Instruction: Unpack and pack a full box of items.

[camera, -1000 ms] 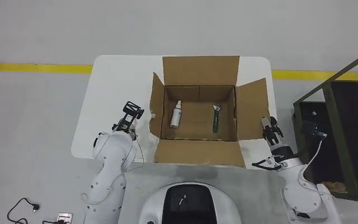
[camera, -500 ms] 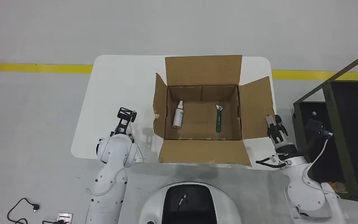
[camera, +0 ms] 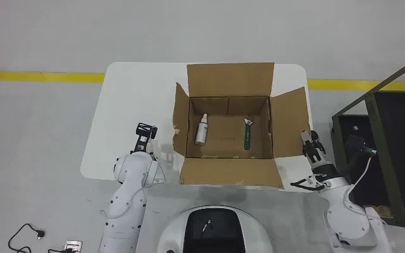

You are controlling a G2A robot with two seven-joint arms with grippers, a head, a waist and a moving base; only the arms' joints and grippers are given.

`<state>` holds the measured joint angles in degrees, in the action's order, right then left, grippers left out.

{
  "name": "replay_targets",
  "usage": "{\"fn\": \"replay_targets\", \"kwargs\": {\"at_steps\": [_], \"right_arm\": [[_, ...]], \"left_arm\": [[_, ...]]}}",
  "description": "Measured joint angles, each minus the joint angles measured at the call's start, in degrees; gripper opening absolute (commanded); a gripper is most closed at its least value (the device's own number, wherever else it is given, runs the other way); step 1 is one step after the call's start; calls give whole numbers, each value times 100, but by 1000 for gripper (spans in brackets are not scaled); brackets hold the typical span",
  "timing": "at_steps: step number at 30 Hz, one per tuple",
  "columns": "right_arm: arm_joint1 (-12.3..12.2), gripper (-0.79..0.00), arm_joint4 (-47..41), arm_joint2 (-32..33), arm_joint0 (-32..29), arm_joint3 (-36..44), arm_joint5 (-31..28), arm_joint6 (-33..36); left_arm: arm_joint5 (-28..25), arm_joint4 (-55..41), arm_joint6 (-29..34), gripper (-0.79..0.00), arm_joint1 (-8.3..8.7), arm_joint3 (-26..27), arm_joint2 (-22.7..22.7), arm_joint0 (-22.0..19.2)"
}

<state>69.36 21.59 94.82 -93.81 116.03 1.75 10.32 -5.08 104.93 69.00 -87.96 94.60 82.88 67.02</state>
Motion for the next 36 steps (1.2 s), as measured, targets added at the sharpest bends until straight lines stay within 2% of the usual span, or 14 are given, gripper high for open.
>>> {"fn": "replay_targets", "kwargs": {"at_steps": [8, 9, 10, 11, 24, 26, 30, 34, 36], "right_arm": [[2, -785, -37, 52, -6, 4, -47, 84], [2, -785, -40, 57, -9, 2, -54, 97], [2, -785, -44, 65, -11, 0, -66, 115], [2, -785, -46, 70, -14, 0, -79, 129], [-2, -785, -27, 134, -27, 21, -163, 266], [-2, -785, -21, 130, -17, 24, -172, 281], [-2, -733, 0, 122, -4, 23, -204, 314], [-4, -696, 26, 116, 3, 4, -243, 370], [-6, -640, 42, 113, 6, -7, -261, 389]], "left_arm": [[103, -43, -16, -785, -8, -24, -155, 46], [117, -35, -16, -619, -8, -39, -164, 43], [134, -30, -16, -397, -8, -59, -177, 41], [147, -30, -16, 0, -8, -73, -188, 41], [195, 6, -14, 0, -2, -46, -295, 48], [150, 111, -69, 0, 7, 70, -324, 68], [42, 140, -88, 0, 18, 456, -351, 142], [-199, 158, -20, 0, 38, 1055, -366, 248], [-287, 183, 24, 0, 47, 1343, -362, 292]]}}
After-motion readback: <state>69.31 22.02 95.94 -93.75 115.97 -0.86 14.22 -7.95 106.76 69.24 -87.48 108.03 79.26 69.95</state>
